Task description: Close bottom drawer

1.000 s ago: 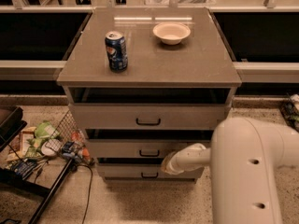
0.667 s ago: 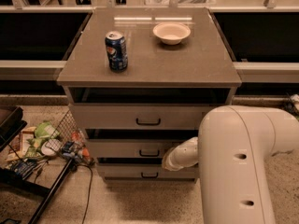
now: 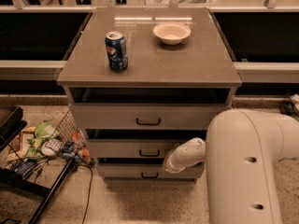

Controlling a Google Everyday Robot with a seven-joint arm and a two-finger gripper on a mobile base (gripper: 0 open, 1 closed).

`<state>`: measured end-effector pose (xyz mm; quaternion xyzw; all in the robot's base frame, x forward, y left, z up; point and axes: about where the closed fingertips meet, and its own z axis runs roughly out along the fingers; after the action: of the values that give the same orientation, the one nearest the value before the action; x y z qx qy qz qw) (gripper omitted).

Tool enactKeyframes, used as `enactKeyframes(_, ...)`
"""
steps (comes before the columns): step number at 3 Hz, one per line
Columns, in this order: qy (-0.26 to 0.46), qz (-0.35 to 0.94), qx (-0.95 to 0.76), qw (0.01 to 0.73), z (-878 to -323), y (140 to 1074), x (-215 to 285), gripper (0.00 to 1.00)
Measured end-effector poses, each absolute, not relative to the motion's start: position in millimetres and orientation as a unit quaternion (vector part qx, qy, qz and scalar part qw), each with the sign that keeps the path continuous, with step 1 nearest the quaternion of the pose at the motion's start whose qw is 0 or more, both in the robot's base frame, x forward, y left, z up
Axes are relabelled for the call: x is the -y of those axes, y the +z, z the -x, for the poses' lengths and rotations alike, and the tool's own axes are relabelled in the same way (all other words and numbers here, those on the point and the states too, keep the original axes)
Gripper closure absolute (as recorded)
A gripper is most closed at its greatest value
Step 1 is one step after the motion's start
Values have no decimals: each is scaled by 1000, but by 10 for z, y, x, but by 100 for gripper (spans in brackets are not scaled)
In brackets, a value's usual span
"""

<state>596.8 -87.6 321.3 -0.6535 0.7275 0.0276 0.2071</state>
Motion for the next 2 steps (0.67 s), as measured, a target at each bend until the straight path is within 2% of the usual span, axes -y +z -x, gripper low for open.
enactKeyframes(2, -3, 646, -756, 103, -5240, 3952, 1516, 100)
